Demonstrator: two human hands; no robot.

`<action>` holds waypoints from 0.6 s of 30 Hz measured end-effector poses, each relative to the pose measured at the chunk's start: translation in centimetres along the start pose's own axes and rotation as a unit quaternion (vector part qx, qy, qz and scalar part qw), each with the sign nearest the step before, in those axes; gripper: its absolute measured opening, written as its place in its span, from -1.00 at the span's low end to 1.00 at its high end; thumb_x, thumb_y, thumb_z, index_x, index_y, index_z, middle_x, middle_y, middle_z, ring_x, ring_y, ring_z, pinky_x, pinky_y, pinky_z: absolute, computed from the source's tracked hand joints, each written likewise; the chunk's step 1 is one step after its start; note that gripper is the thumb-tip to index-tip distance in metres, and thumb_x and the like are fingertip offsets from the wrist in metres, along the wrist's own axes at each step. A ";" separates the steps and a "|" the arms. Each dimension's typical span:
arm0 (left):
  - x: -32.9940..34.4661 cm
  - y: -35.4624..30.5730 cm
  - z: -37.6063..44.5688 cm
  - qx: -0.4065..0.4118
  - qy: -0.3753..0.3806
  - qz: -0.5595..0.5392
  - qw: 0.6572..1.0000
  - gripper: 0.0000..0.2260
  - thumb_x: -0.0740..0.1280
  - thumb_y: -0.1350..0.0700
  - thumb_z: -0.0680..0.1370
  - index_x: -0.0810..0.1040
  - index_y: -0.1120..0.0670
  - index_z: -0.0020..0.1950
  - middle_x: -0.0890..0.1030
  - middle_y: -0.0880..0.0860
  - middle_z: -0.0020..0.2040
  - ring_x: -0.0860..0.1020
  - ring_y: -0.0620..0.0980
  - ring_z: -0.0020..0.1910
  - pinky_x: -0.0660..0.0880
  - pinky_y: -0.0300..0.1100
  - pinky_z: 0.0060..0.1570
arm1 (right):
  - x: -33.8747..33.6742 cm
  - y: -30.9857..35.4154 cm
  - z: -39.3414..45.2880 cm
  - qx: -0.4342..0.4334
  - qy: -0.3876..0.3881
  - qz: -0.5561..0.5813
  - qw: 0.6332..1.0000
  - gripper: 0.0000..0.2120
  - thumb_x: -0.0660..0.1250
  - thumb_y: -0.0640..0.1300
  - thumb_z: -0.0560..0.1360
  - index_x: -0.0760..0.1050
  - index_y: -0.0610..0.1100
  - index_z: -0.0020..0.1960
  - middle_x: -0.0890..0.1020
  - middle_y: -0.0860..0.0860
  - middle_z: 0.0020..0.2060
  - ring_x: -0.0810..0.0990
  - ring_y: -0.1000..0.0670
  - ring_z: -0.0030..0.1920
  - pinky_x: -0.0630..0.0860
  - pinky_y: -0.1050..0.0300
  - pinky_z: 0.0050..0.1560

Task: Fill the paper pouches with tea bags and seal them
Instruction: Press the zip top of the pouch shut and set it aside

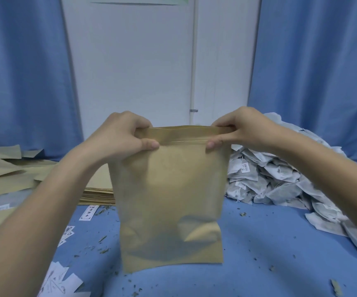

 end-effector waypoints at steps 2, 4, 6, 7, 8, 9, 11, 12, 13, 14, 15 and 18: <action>0.1 0.5 0.1 -0.005 0.029 -0.017 0.999 -0.80 0.45 0.01 0.44 0.55 -0.03 -0.36 0.49 -0.10 -0.45 0.43 -0.19 -0.38 0.29 -0.21 -0.36 | -0.5 -1.1 -0.4 0.010 -0.007 0.011 1.000 -0.84 0.48 0.09 0.30 0.64 0.02 -0.24 0.63 0.06 -0.43 0.51 0.22 -0.40 0.34 0.45 -0.37; 0.5 0.6 0.2 -0.004 0.053 -0.026 0.998 -0.79 0.44 0.00 0.45 0.55 -0.08 -0.38 0.47 -0.14 -0.48 0.41 -0.22 -0.42 0.29 -0.21 -0.35 | -0.2 -1.6 -0.4 0.002 -0.012 0.001 1.000 -0.84 0.45 0.08 0.33 0.64 0.00 -0.20 0.64 -0.02 -0.38 0.55 0.11 -0.34 0.40 0.35 -0.30; 0.8 0.5 0.4 -0.001 0.052 -0.020 0.998 -0.80 0.44 -0.01 0.46 0.55 0.01 -0.33 0.47 -0.08 -0.43 0.42 -0.15 -0.38 0.30 -0.19 -0.33 | 0.3 -1.6 -0.4 -0.013 -0.011 -0.040 0.999 -0.79 0.41 0.06 0.40 0.62 -0.07 -0.11 0.62 -0.05 -0.33 0.54 0.00 -0.27 0.42 0.19 -0.20; 0.9 0.3 0.5 0.002 0.048 -0.014 0.999 -0.80 0.44 -0.01 0.46 0.55 0.05 -0.31 0.48 -0.06 -0.41 0.43 -0.12 -0.36 0.31 -0.18 -0.31 | 0.6 -1.4 -0.4 -0.020 -0.005 -0.060 0.998 -0.78 0.39 0.05 0.42 0.60 -0.10 -0.09 0.59 -0.05 -0.31 0.53 -0.03 -0.24 0.41 0.14 -0.18; 1.0 0.2 0.6 0.006 0.046 -0.012 0.999 -0.79 0.43 -0.01 0.46 0.55 0.06 -0.30 0.49 -0.04 -0.40 0.43 -0.11 -0.35 0.30 -0.19 -0.31 | 0.8 -1.3 -0.4 -0.025 0.004 -0.069 0.997 -0.78 0.38 0.05 0.43 0.59 -0.10 -0.09 0.58 -0.03 -0.31 0.52 -0.03 -0.23 0.40 0.13 -0.17; 1.1 0.0 0.6 0.009 0.044 -0.011 0.999 -0.79 0.43 -0.01 0.45 0.55 0.04 -0.32 0.48 -0.06 -0.41 0.42 -0.13 -0.36 0.30 -0.21 -0.32 | 0.8 -1.2 -0.4 -0.022 0.014 -0.067 0.997 -0.79 0.38 0.09 0.42 0.58 -0.04 -0.12 0.57 0.05 -0.34 0.51 0.03 -0.24 0.41 0.18 -0.20; 1.2 -0.4 0.6 0.016 0.043 -0.014 0.999 -0.79 0.44 0.00 0.45 0.53 0.01 -0.35 0.47 -0.10 -0.45 0.41 -0.19 -0.40 0.28 -0.28 -0.38 | 0.9 -0.9 -0.2 -0.007 0.024 -0.051 0.998 -0.79 0.39 0.18 0.35 0.55 0.05 -0.21 0.53 0.16 -0.45 0.46 0.20 -0.34 0.36 0.35 -0.33; 1.2 -0.6 0.6 0.018 0.043 -0.013 0.999 -0.79 0.44 0.00 0.44 0.53 0.00 -0.36 0.48 -0.11 -0.45 0.42 -0.20 -0.40 0.29 -0.29 -0.39 | 1.1 -0.5 0.0 -0.009 0.027 -0.050 0.998 -0.74 0.41 0.18 0.34 0.55 -0.01 -0.25 0.47 0.13 -0.50 0.40 0.21 -0.39 0.32 0.37 -0.38; 1.2 -0.7 0.6 0.018 0.041 -0.009 0.999 -0.80 0.44 0.00 0.45 0.54 0.00 -0.35 0.49 -0.10 -0.44 0.43 -0.19 -0.38 0.30 -0.28 -0.38 | 1.3 -0.2 0.2 -0.016 0.028 -0.052 0.998 -0.68 0.43 0.13 0.35 0.55 -0.13 -0.26 0.40 0.07 -0.52 0.35 0.17 -0.42 0.28 0.36 -0.40; 1.1 -0.6 0.6 0.017 0.038 -0.006 0.999 -0.80 0.44 0.00 0.45 0.55 0.00 -0.34 0.50 -0.09 -0.42 0.44 -0.17 -0.36 0.31 -0.27 -0.36 | 1.5 0.1 0.5 -0.020 0.029 -0.054 0.998 -0.65 0.45 0.09 0.37 0.54 -0.23 -0.24 0.38 0.04 -0.51 0.31 0.14 -0.42 0.25 0.32 -0.41; 1.0 -0.6 0.6 0.015 0.034 -0.007 0.999 -0.80 0.44 0.01 0.45 0.55 0.01 -0.35 0.50 -0.08 -0.42 0.44 -0.16 -0.37 0.31 -0.27 -0.37 | 1.6 0.4 0.5 -0.020 0.027 -0.052 0.998 -0.66 0.46 0.05 0.37 0.56 -0.24 -0.22 0.42 -0.02 -0.48 0.31 0.13 -0.40 0.25 0.31 -0.40; 0.8 -0.5 0.3 0.014 0.019 -0.008 1.000 -0.77 0.44 0.04 0.45 0.51 0.01 -0.38 0.47 -0.09 -0.46 0.40 -0.19 -0.41 0.24 -0.38 -0.47 | 1.3 0.5 0.6 -0.012 0.017 -0.028 0.999 -0.82 0.48 0.05 0.35 0.62 -0.06 -0.24 0.53 0.07 -0.48 0.41 0.18 -0.38 0.31 0.39 -0.38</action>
Point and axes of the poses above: each hand's wrist, its own z-axis towards the middle knuckle, its own x-axis out of the palm, y = z × x, the point moved 10 cm from there along z, towards the middle knuckle
